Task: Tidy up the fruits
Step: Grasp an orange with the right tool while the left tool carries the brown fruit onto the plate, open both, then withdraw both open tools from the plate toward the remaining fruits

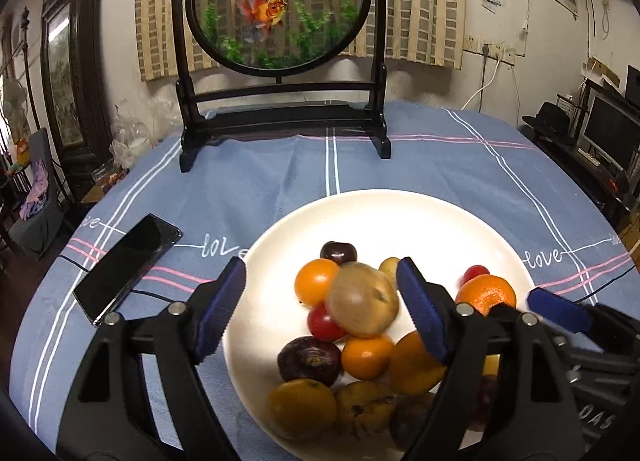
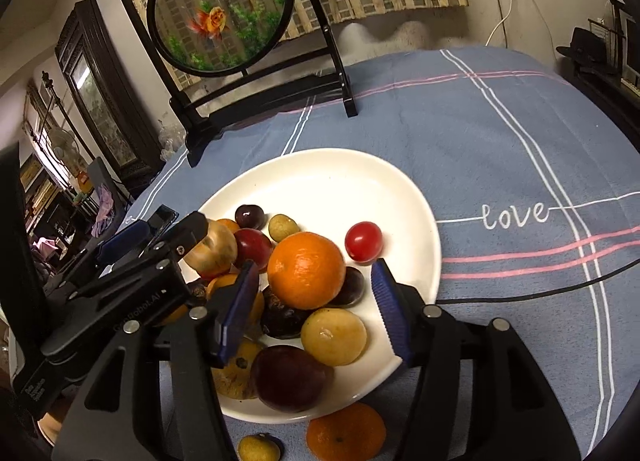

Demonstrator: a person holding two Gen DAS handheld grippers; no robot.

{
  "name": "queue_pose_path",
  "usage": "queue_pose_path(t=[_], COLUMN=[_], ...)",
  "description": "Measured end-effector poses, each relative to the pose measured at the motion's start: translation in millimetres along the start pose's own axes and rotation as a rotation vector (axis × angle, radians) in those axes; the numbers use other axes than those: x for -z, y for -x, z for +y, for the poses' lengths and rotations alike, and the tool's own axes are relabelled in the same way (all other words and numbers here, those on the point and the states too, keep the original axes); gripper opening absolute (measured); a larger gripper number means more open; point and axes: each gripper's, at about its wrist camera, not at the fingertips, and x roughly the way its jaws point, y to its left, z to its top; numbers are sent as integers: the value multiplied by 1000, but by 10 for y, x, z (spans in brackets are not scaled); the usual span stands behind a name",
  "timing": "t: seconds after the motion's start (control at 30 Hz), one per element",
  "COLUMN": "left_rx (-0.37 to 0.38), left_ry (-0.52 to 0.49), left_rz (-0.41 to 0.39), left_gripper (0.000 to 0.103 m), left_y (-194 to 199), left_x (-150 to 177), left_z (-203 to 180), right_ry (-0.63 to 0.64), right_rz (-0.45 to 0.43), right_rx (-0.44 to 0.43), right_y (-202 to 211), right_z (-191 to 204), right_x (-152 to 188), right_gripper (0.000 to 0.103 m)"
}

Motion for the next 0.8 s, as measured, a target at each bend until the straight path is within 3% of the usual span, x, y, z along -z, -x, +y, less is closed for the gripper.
queue_pose_path(t=[0.8], left_rx=[48], left_ry=[-12], left_rz=[81], left_gripper=[88], left_y=[15], left_x=[155], left_z=[-14], right_ry=[-11], right_rz=[22], right_rx=[26], right_y=[110], right_z=[-79], right_x=[98], right_gripper=[64])
